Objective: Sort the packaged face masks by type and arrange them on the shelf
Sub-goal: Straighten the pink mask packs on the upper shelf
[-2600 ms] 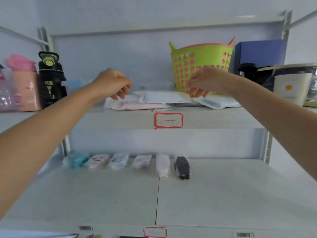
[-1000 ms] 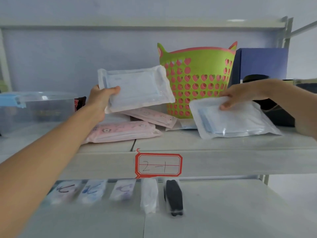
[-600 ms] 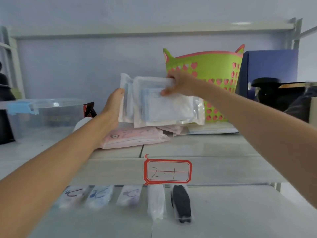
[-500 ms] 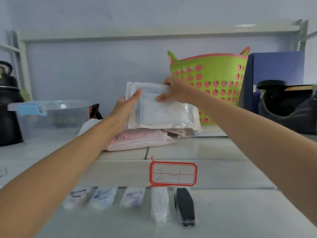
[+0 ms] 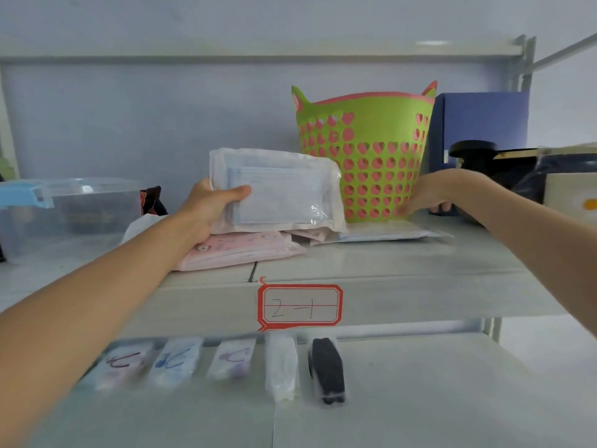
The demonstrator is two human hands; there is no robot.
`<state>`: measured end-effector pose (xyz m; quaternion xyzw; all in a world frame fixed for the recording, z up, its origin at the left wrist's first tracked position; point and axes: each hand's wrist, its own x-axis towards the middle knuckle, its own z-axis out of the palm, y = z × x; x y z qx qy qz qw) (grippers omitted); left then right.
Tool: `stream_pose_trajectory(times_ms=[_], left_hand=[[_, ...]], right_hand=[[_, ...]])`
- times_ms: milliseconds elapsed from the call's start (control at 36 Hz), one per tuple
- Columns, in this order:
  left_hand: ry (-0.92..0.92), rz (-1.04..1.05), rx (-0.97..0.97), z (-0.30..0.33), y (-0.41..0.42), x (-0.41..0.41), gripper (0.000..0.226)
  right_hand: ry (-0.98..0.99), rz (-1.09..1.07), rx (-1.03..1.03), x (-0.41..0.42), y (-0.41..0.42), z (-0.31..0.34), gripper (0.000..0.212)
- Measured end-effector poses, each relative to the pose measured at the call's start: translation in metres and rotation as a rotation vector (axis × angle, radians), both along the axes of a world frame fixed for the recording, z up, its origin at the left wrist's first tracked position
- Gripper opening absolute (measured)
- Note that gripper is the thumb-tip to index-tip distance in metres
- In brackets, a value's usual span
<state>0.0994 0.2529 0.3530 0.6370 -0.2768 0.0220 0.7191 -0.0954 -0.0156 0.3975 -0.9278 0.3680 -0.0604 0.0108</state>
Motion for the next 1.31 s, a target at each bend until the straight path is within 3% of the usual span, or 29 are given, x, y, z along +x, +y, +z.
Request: stream_pose_trajectory(times_ms=[111, 167, 278, 444, 556, 611, 667, 722, 861, 944, 1028, 1167, 1222, 1306], left_hand=[[0.016, 0.015, -0.003, -0.001, 0.000, 0.001, 0.053], [0.020, 0.006, -0.008, -0.001, 0.000, 0.000, 0.048], [0.035, -0.012, -0.013, -0.001, -0.001, -0.005, 0.041], [0.049, 0.013, -0.002, -0.003, 0.002, -0.001, 0.052], [0.061, 0.023, -0.011, -0.003, 0.002, 0.002, 0.054], [0.073, 0.024, -0.023, -0.002, 0.002, 0.004, 0.055], [0.085, 0.031, -0.043, -0.003, 0.002, 0.006, 0.054], [0.098, 0.038, -0.062, -0.003, 0.001, 0.008, 0.053], [0.135, 0.025, -0.095, -0.002, 0.001, 0.011, 0.050], [0.144, -0.005, -0.118, -0.001, 0.001, 0.007, 0.044], [0.213, -0.101, -0.182, 0.001, 0.003, 0.002, 0.040], [0.246, -0.159, -0.192, 0.002, 0.007, -0.005, 0.029], [0.237, -0.191, -0.200, 0.002, 0.006, -0.009, 0.027], [0.199, -0.249, -0.142, 0.004, 0.005, -0.013, 0.047]], right_hand=[[0.150, -0.103, 0.110, -0.013, -0.009, -0.014, 0.095], [0.134, -0.096, 0.203, -0.013, -0.011, -0.019, 0.096], [-0.024, -0.056, 0.301, -0.009, -0.017, -0.025, 0.087], [-0.266, -0.061, 0.539, -0.003, -0.023, -0.031, 0.096], [-0.567, -0.027, 0.720, -0.013, -0.028, -0.020, 0.065], [-0.708, -0.009, 0.619, -0.026, -0.033, -0.008, 0.060], [-0.783, -0.041, 0.358, -0.048, -0.032, 0.006, 0.071], [-0.925, -0.011, 0.269, -0.064, -0.031, 0.018, 0.073], [-1.202, 0.370, 0.561, -0.066, -0.008, 0.039, 0.044], [-1.107, 0.522, 0.795, -0.030, 0.020, 0.028, 0.022], [-0.904, 0.470, 0.758, 0.014, 0.034, 0.005, 0.060], [-0.804, 0.488, 0.946, 0.048, 0.037, -0.013, 0.055], [-0.815, 0.511, 0.983, 0.054, 0.039, -0.018, 0.067], [-0.893, 0.528, 1.038, 0.066, 0.037, -0.025, 0.097]])
